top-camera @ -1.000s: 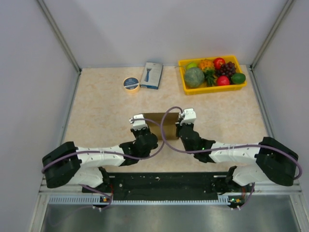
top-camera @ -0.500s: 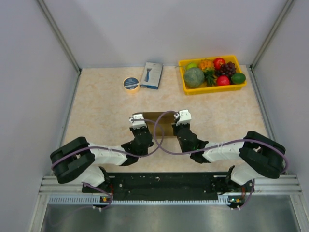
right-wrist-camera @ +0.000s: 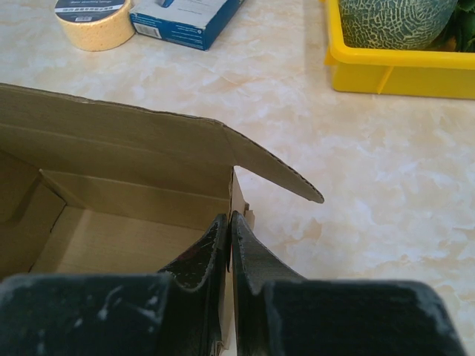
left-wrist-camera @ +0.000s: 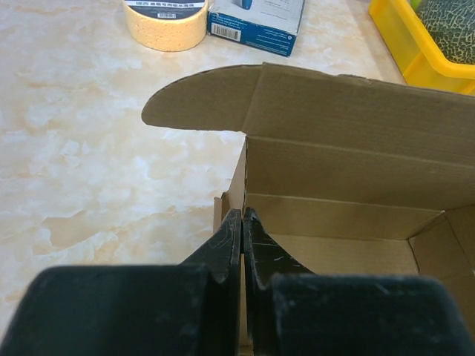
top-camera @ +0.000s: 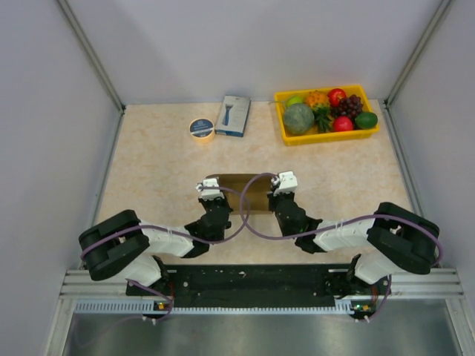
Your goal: Fold the paper box
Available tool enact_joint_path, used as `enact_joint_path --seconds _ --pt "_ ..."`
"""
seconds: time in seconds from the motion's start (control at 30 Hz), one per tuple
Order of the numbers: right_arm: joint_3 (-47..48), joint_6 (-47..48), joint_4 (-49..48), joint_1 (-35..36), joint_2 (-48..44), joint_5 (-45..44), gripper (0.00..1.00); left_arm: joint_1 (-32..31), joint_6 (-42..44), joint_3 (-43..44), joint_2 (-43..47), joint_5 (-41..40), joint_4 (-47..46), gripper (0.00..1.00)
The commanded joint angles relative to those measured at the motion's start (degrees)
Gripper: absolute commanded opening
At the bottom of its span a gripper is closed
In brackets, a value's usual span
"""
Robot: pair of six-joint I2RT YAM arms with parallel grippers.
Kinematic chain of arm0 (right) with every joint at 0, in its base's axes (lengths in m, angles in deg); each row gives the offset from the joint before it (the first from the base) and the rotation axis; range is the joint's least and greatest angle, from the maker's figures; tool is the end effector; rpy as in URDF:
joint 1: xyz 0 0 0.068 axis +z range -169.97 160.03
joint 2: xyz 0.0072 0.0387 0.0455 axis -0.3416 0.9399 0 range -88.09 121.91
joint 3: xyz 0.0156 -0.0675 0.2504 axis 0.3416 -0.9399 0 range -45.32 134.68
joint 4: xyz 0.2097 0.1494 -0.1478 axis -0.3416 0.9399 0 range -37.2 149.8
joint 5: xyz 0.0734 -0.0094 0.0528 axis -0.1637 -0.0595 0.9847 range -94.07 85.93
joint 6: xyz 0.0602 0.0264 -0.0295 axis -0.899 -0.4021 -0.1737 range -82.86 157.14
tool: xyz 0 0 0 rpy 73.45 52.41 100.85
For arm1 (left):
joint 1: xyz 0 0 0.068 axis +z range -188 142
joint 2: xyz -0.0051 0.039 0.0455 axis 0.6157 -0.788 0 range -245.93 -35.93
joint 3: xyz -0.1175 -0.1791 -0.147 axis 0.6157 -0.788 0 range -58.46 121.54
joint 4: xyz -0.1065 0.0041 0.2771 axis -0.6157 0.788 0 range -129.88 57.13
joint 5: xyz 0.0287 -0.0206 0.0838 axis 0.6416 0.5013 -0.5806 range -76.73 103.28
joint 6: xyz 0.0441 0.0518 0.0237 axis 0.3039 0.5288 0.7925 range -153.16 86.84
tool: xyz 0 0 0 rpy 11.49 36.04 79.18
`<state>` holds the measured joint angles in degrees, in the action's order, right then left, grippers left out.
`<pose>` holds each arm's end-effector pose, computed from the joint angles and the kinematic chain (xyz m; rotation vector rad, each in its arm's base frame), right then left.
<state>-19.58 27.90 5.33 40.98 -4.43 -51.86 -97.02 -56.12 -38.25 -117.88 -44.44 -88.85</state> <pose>0.1868 0.2455 0.1344 -0.1658 1.6882 0.1848 0.1846 -0.2096 0.1178 -0.1687 1.6836 -0.1671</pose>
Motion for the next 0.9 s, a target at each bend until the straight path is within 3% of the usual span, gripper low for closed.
enact_joint_path --seconds 0.0,0.13,0.43,0.63,0.87 --pt "1.32 -3.33 1.91 0.40 -0.77 1.30 0.03 -0.39 0.19 -2.10 -0.58 3.21 -4.99 0.00" --pt "5.72 -12.18 15.27 0.40 -3.23 -2.21 0.00 -0.39 0.99 -2.63 0.91 3.84 -3.68 0.00" --pt "10.65 -16.95 23.99 0.40 -2.27 -3.45 0.00 -0.39 0.37 -3.86 1.36 5.07 -4.20 0.00" --pt "9.69 -17.31 23.82 0.40 -0.25 -4.33 0.00 -0.39 -0.24 -4.65 1.89 5.42 -4.29 0.00" --pt "3.80 -14.58 16.96 0.40 -1.65 -2.31 0.02 -0.39 -0.51 -5.97 0.39 6.12 -6.57 0.00"
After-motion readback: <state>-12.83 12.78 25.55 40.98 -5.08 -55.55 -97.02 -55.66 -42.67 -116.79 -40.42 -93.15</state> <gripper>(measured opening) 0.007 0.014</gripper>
